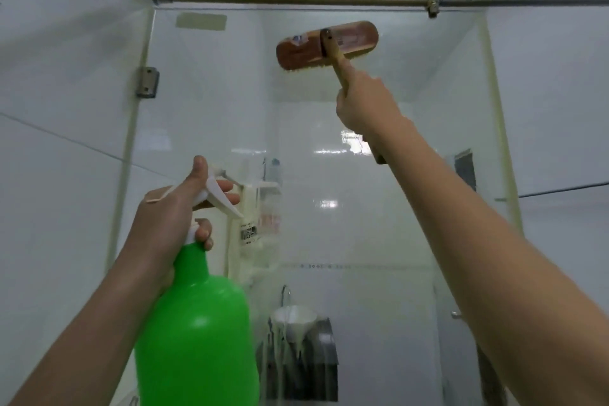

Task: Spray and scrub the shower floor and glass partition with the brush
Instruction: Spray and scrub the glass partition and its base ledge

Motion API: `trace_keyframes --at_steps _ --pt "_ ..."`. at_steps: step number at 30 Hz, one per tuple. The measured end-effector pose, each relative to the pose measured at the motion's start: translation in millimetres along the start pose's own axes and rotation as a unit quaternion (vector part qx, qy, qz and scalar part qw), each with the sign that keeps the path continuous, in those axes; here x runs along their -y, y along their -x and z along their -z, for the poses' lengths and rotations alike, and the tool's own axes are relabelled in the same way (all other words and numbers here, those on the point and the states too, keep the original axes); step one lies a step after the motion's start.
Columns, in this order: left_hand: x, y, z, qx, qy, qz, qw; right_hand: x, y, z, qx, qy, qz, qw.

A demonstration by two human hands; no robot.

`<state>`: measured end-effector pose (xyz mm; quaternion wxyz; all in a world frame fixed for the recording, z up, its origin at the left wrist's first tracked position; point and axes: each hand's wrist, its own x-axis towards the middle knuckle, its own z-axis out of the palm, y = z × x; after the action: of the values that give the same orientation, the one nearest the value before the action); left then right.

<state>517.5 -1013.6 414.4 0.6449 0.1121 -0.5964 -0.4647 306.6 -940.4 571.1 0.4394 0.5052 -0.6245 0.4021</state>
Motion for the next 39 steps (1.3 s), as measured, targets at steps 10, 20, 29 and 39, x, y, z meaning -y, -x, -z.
trace_keyframes --at_steps 10,20,29,39 --pt "-18.6 4.8 34.6 -0.036 0.014 -0.013 0.999 41.7 24.7 -41.3 0.015 -0.01 0.026 1.0" --pt "-19.3 6.7 67.3 -0.053 -0.009 -0.014 0.998 65.7 84.2 -66.4 0.009 0.009 0.001 1.0" --pt "-12.8 15.1 95.5 -0.084 -0.041 -0.01 0.996 77.8 143.1 -88.6 0.065 -0.01 -0.007 0.998" --pt "-8.2 23.0 111.8 -0.117 -0.054 -0.022 0.991 111.4 78.2 -103.3 0.037 -0.049 0.029 0.998"
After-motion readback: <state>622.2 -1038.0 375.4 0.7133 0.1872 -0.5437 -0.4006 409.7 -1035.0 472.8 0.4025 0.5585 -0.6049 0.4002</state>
